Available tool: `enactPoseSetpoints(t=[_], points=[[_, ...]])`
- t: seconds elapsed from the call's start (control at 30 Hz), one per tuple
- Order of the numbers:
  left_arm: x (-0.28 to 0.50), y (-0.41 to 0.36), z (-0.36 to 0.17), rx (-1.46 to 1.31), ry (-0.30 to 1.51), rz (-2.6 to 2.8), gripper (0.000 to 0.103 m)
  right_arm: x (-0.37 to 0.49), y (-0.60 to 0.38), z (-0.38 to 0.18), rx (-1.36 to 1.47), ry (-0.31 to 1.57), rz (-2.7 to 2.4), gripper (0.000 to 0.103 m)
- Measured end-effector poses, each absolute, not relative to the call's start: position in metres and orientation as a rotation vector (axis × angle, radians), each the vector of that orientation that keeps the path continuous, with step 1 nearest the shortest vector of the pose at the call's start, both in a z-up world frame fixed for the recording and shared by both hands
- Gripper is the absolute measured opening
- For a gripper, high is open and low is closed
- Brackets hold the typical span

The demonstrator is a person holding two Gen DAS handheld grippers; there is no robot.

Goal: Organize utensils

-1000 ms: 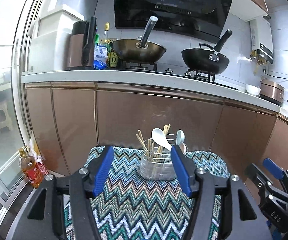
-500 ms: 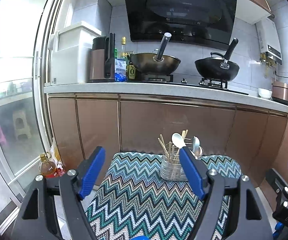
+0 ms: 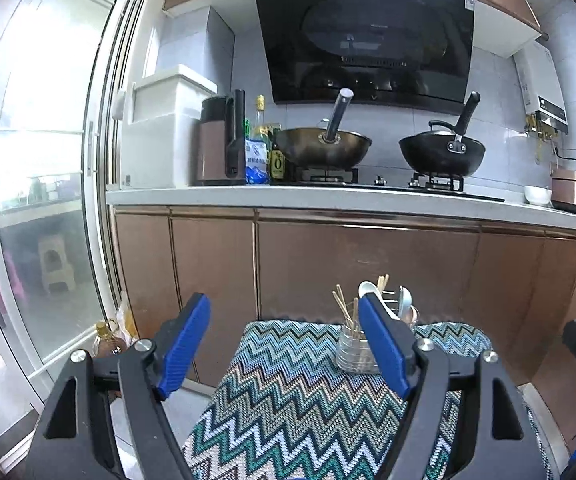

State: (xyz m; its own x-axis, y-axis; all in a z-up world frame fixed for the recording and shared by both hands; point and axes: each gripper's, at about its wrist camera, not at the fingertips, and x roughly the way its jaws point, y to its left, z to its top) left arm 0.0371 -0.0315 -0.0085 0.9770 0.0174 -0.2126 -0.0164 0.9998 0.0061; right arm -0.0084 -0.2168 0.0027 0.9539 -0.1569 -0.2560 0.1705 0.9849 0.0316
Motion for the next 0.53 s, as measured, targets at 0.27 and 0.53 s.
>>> enactPoseSetpoints(t=[0.27,0.53], points=[[0.039,-0.03,-0.01,0.017,0.221,0.012,0.075,-0.01,-0.228,0.002,0.068,0.259,-0.193,0.103],[0.042,-0.023,-0.011,0.0,0.244,0.014,0.075,-0.012,-0.233,0.003,0.062,0.264,-0.236,0.103]])
